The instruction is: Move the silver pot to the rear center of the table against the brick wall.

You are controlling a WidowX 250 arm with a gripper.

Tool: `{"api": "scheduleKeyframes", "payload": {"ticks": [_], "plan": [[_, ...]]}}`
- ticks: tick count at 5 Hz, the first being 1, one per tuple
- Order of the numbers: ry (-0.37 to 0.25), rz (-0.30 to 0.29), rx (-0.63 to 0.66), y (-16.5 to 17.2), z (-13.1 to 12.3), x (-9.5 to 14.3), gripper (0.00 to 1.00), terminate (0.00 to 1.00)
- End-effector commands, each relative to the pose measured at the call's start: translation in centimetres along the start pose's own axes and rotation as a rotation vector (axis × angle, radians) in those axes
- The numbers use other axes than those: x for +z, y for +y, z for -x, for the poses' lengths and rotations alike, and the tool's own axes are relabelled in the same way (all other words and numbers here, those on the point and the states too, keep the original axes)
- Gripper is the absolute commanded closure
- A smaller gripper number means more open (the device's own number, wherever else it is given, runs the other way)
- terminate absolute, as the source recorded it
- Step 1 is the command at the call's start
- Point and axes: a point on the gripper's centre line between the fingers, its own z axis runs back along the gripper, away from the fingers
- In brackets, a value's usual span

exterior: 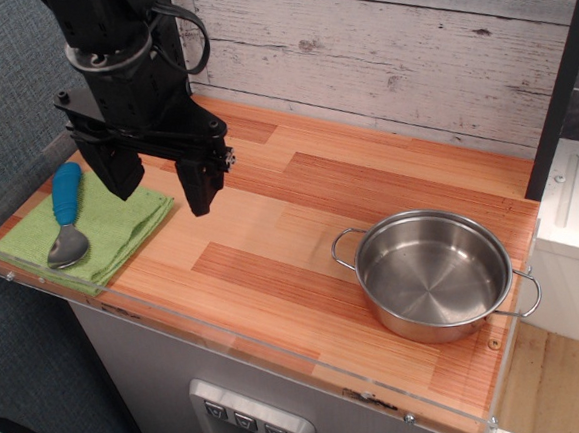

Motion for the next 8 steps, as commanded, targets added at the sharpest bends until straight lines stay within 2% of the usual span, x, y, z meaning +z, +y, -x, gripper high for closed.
{"api": "scheduleKeyframes", "payload": {"ticks": [1,2,3,4,5,6,7,8], "plan": [[0.000,0.000,0.000,0.0,0.0,0.0,0.00,0.00],[-0.007,0.023,-0.152,-1.7,-2.2,-0.3,0.00,0.00],[-0.032,0.072,-0.295,-4.0,-3.6,-0.2,0.00,0.00],[-0.056,0.096,-0.448,-7.3,-5.1,-0.4,0.00,0.00],[-0.077,0.096,-0.573,-10.1,-6.2,-1.7,0.00,0.00],[-0.059,0.121,-0.641,-11.9,-6.7,-3.6,0.00,0.00],[-0.044,0.124,-0.643,-12.8,-7.2,-5.4,0.00,0.00],[-0.055,0.125,-0.635,-13.1,-7.6,-6.7,0.00,0.00]]}}
